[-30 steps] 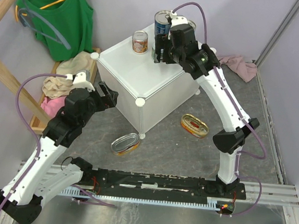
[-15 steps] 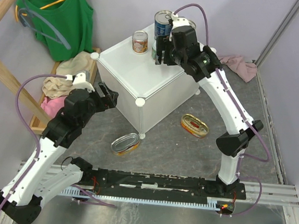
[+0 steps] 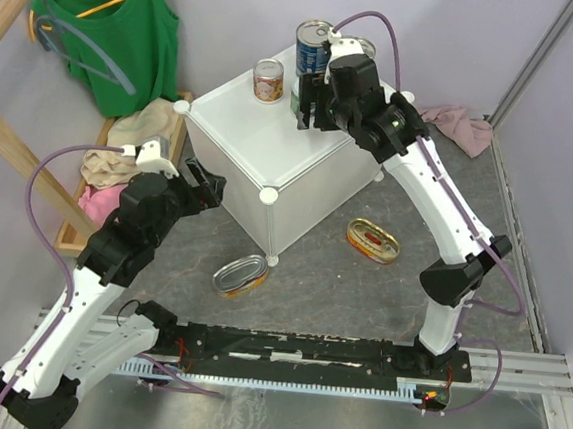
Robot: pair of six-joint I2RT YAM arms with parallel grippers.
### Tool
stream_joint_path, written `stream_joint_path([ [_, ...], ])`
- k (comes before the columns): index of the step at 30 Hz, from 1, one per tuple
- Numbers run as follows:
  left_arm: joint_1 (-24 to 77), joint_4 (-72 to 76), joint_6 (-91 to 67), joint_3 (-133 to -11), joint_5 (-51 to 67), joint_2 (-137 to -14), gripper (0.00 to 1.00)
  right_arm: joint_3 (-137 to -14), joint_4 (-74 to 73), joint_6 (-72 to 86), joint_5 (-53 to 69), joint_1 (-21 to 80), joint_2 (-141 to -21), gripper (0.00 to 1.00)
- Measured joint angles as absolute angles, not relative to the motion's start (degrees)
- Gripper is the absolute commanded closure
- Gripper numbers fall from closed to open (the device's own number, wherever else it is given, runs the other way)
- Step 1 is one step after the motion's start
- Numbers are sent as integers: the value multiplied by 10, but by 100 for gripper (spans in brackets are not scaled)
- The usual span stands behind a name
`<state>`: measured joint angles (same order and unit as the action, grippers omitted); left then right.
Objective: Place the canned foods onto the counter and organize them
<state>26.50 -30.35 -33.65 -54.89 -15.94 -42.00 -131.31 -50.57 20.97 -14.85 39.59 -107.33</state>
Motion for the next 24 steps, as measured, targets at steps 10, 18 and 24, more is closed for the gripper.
stream_joint_path([
  [10,268,-309,-337,-534,-159,-424,11,-1192,-471,209,-150,410,-994,18],
  [18,270,-317,-350,-524,-159,-420,13,-1080,-446,209,-152,419,-923,19],
  [24,286,-320,-357,-507,-157,-421,13,-1001,-442,207,-162,426,-835,19],
])
